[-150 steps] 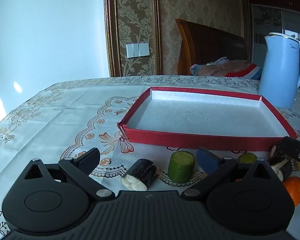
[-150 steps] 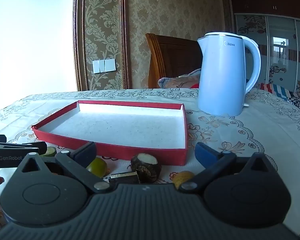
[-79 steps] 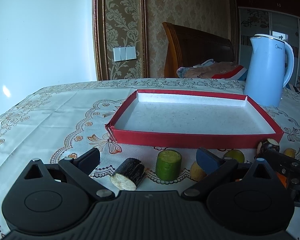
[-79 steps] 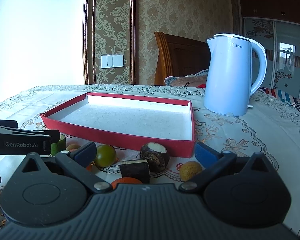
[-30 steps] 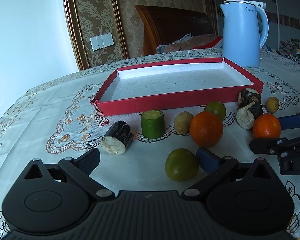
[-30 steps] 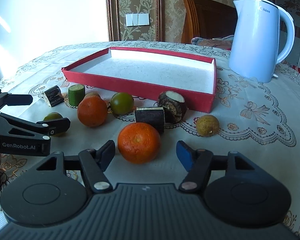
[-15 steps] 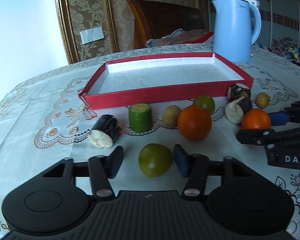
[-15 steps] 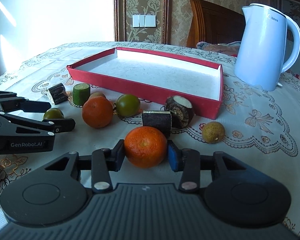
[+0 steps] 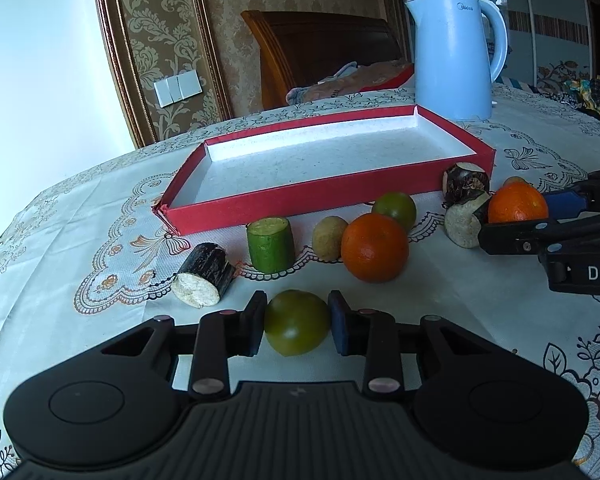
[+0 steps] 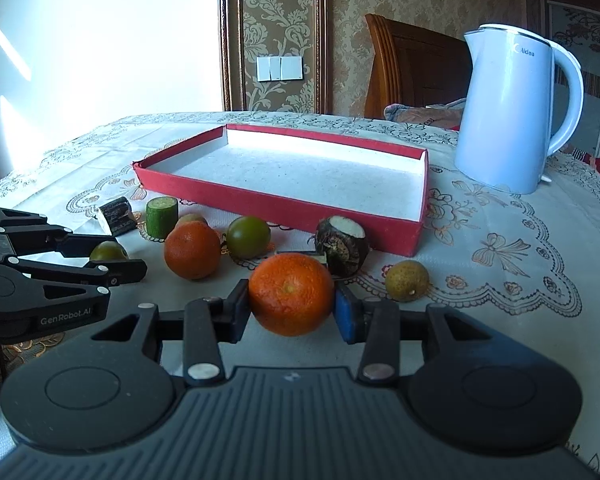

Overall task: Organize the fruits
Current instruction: 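Carry the lime with the left gripper while the right gripper carries the tangerine into the tray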

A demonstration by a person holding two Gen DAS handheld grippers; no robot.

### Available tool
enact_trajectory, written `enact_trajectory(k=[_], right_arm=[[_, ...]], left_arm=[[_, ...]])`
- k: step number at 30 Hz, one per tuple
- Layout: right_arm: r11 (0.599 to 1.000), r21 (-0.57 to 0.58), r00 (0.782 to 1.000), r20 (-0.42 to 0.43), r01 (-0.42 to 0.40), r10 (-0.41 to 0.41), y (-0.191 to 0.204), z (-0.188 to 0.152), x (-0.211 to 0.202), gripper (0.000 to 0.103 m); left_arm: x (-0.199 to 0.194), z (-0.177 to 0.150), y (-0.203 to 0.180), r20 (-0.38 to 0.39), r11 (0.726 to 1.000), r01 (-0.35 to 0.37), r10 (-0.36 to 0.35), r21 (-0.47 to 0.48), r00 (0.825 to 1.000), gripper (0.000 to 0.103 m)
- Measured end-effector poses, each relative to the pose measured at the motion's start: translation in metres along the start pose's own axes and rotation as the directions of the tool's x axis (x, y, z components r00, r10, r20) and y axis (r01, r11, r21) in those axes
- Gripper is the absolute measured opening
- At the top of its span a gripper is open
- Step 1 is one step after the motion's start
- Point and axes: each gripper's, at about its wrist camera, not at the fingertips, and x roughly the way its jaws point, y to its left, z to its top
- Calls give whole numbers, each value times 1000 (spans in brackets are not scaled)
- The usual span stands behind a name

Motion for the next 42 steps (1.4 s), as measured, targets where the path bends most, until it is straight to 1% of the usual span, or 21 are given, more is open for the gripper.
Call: enact_trajectory(k=[4,9,13,17,20,22,31,34,42], right_arm=[[1000,14,999,33,8,-9,-6,8,-6,41],[998,45,998,46,33,-35,-15,19,-1,41],[997,58,997,53,48,-51,-19,26,6,41],[996,63,996,63,60,-64,-21,34,14,41],[995,72,995,66,70,-75,-22,42,24,41],[994,77,994,66,83,-88,-24,47,32,41],[986,100,990,49,131,-136,-33,65,65,41],[984,107,988,42,143,-148,-38,70,75,41],[978,126,986,14,165,-168,-47,77,94,41]], left_arm=[[-4,8,6,6,999,19,-19,-42,1000,32],[-5,24,13,15,993,71,-70,-98,997,32],[2,38,11,30,993,57,-54,-100,998,32],[11,52,14,43,990,71,-66,-124,997,32],[20,62,12,60,993,39,-32,-116,998,33],[27,69,12,64,992,30,-23,-121,998,33],[61,92,16,37,988,14,-9,-153,999,33],[70,97,16,24,987,26,-23,-161,999,33],[89,108,14,10,987,-2,4,-159,1000,33]])
